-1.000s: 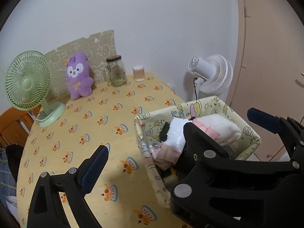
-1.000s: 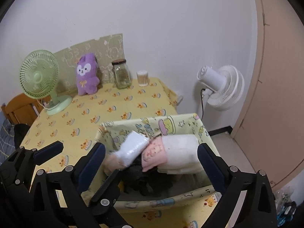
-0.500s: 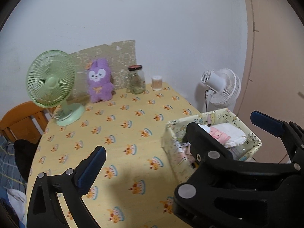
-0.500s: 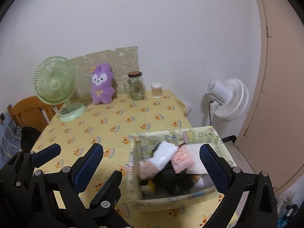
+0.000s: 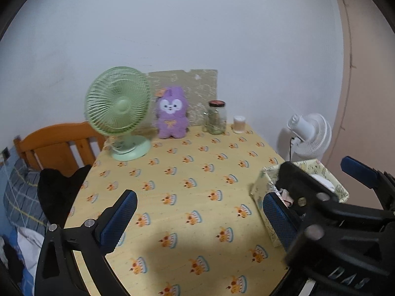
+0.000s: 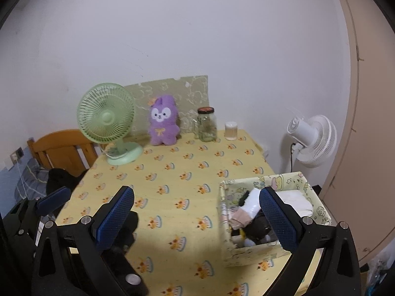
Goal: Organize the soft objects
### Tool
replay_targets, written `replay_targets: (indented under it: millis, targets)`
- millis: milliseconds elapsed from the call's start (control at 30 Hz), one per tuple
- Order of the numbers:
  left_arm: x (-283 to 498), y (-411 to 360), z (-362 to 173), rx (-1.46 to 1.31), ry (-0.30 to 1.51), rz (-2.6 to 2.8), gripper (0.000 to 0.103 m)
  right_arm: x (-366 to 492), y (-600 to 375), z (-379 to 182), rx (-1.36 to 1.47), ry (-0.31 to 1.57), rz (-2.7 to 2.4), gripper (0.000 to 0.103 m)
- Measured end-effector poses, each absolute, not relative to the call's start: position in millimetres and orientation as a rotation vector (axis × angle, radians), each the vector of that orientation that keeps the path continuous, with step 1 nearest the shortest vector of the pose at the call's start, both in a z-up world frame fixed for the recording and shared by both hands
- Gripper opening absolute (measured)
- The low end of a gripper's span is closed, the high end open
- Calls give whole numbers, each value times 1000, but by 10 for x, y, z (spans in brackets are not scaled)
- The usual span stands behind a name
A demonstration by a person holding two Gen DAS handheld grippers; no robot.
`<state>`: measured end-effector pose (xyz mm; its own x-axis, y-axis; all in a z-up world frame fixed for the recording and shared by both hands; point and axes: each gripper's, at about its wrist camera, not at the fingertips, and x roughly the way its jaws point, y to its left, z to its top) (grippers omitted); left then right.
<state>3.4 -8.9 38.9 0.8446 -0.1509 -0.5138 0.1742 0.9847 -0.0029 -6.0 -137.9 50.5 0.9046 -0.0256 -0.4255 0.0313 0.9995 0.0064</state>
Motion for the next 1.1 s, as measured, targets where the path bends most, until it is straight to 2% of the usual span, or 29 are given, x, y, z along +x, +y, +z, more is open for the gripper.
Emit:
replay_targets:
  millis: [533,1100]
  targets:
    - [-303,535,573,-24,449,-26,103,-384,-1151,702,1,370,-15,102]
    - [-454,601,639,-42,409,-13,103,-519,-1201,755,-29,355,-30,102]
